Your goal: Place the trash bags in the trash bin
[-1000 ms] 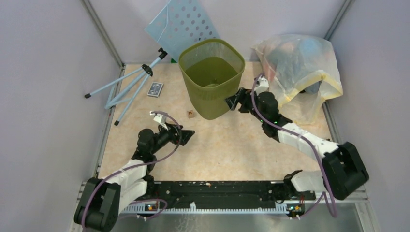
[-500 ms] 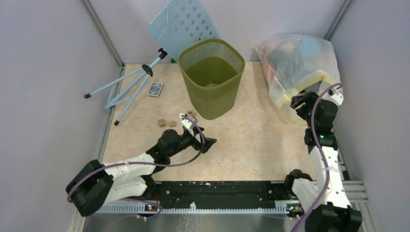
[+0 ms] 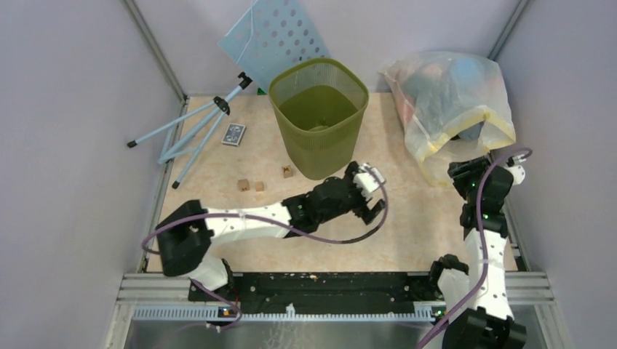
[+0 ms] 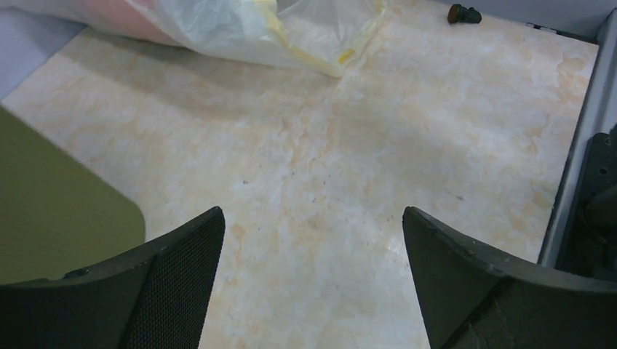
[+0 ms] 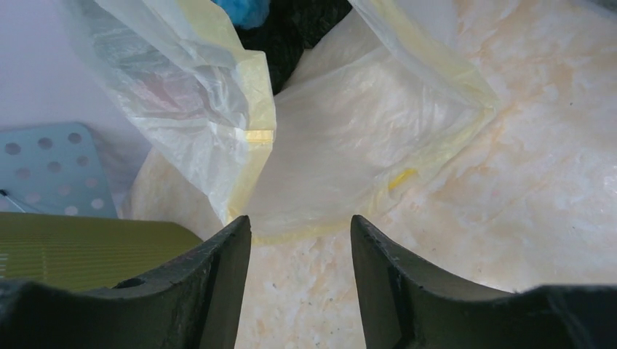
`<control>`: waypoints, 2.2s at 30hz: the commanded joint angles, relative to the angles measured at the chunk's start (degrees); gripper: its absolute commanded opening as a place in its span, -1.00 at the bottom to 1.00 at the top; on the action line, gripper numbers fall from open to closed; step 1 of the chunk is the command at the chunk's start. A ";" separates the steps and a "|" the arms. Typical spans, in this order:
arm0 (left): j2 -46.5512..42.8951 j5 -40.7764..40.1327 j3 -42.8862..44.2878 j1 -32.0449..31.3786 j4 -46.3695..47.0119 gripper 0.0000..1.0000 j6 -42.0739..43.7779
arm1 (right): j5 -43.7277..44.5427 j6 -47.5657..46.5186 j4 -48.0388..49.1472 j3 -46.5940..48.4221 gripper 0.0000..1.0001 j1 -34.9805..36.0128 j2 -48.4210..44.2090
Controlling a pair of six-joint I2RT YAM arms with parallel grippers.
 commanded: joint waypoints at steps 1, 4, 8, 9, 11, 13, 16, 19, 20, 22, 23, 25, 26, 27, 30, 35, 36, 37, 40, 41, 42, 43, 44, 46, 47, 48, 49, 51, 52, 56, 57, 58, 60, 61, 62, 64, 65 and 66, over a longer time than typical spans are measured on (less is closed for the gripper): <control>10.65 -3.71 12.91 -0.97 -7.88 0.95 5.70 | 5.95 0.72 -5.49 3.24 0.14 -0.31 -8.73; 18.00 -3.88 20.48 -0.97 -8.60 0.97 6.11 | 9.60 -0.19 -9.70 5.00 0.42 -0.33 -15.15; 28.02 -2.28 34.77 -0.94 -13.23 0.97 6.30 | 13.54 -2.07 -14.43 8.73 0.53 -0.31 -18.57; 30.69 -2.32 38.46 -0.90 -14.34 0.97 6.44 | 14.39 -2.00 -15.24 9.48 0.54 -0.30 -18.49; 35.70 -2.91 45.43 -0.89 -16.37 0.97 7.01 | 15.29 -0.63 -16.47 10.04 0.56 -0.31 -18.52; 40.63 -5.45 52.32 -0.76 -18.29 0.97 7.33 | 15.17 1.14 -17.63 10.27 0.61 -0.28 -18.77; 48.18 -9.40 62.10 0.18 -21.21 0.97 6.21 | 13.88 2.50 -18.25 10.20 0.77 -0.23 -19.00; 52.17 -9.27 67.06 1.66 -20.19 0.97 3.44 | 14.54 2.99 -19.25 10.75 0.80 0.08 -18.68; 52.89 -8.35 67.27 1.97 -18.31 0.97 3.03 | 14.89 2.94 -19.45 10.88 0.80 0.31 -18.58; 54.67 -7.08 67.84 2.34 -14.67 0.97 2.96 | 15.45 2.53 -19.15 10.97 0.80 0.77 -18.33; 55.81 -7.57 68.99 2.52 -13.88 0.97 2.78 | 15.70 2.38 -19.10 10.98 0.80 0.97 -18.25; 58.45 -9.48 72.34 2.93 -13.69 0.97 2.21 | 16.08 2.13 -18.78 10.78 0.80 1.17 -18.21; 59.55 -10.20 73.42 3.30 -13.60 0.98 2.07 | 16.30 2.10 -18.70 10.62 0.80 1.28 -18.21; 60.34 -10.82 73.92 3.62 -13.19 0.97 1.94 | 16.44 2.15 -18.53 10.39 0.80 1.32 -18.21; 60.81 -12.13 73.18 4.31 -11.67 0.59 3.12 | 16.36 2.03 -17.54 9.21 0.76 1.38 -18.38; 53.94 -13.30 63.46 4.95 -6.54 -1.00 4.25 | 10.45 0.87 -12.89 4.75 0.47 1.61 -18.60; 51.99 -12.47 60.66 5.13 -5.13 -1.00 4.01 | 8.98 0.82 -12.20 3.76 0.41 1.61 -18.57; 49.74 -11.09 57.53 5.23 -4.07 -1.00 3.50 | 7.67 0.75 -11.31 2.83 0.36 1.60 -18.65; 43.73 -9.15 49.20 5.68 -2.74 -1.00 0.20 | 4.04 0.86 -8.88 0.18 0.20 1.61 -18.57; 42.00 -8.64 46.83 5.93 -2.60 -1.00 -0.54 | 2.61 0.86 -7.79 -0.75 0.16 1.55 -18.50; 40.19 -8.20 44.58 6.08 -2.37 -1.00 -2.05 | 0.98 0.85 -6.35 -1.55 0.05 1.58 -18.25; 38.42 -7.48 42.17 6.28 -1.95 -1.00 -3.28 | -0.71 0.85 -4.61 -2.60 -0.06 1.54 -17.72; 36.71 -6.80 39.83 6.42 -1.24 -1.00 -3.89 | -2.52 0.66 -3.17 -3.23 -0.13 1.64 -16.73; 32.63 -5.01 34.00 6.46 2.09 -1.00 -4.23 | -5.17 0.32 -2.49 -3.44 -0.15 1.68 -14.00; 31.09 -4.56 31.46 6.42 3.24 -1.00 -4.45 | -6.15 0.05 -2.16 -3.52 -0.15 1.66 -12.85; 29.74 -4.58 29.50 6.41 3.48 -1.00 -4.74 | -6.44 -0.01 -2.00 -3.63 -0.15 1.68 -11.87; 28.61 -5.08 27.91 6.42 3.19 -1.00 -4.96 | -6.38 -0.18 -1.79 -3.68 -0.14 1.63 -11.32; 26.28 -5.74 24.82 6.45 2.41 -1.00 -5.17 | -6.36 -0.94 -0.47 -3.80 -0.14 1.67 -11.09; 25.19 -5.99 22.84 6.42 1.94 -1.00 -5.27 | -6.30 -1.10 -0.09 -3.79 -0.14 1.63 -11.09; 22.29 -5.44 17.74 6.25 0.65 -1.00 -5.04 | -7.10 -1.51 0.76 -2.69 -0.17 1.77 -9.34; 21.92 -5.20 17.25 6.30 -0.01 -1.00 -5.10 | -7.69 -1.64 0.97 -2.42 -0.17 1.72 -8.66; 21.41 -4.68 16.87 6.24 -0.88 -1.00 -5.06 | -8.18 -1.68 0.90 -2.07 -0.17 1.75 -8.15; 20.60 -3.76 16.78 6.20 -3.58 -0.92 -4.98 | -9.23 -1.95 0.72 -1.29 -0.17 1.76 -7.49; 19.81 -3.55 16.84 6.09 -5.13 -0.82 -5.26 | -9.49 -2.03 0.31 -0.81 -0.17 1.74 -7.30; 19.04 -3.82 16.62 5.79 -6.14 -0.69 -5.52 | -9.53 -2.14 -0.34 -0.16 -0.16 1.83 -7.12; 17.12 -6.03 15.14 4.60 -5.64 -0.14 -5.04 | -9.55 -2.03 -0.81 1.05 -0.11 1.85 -6.96; 16.40 -6.97 14.35 3.98 -5.05 0.14 -4.25 | -9.48 -1.67 -0.44 1.31 -0.06 1.84 -6.92; 15.85 -7.65 14.32 3.44 -4.97 0.25 -3.38 | -9.33 -1.41 0.26 1.59 -0.02 1.83 -6.70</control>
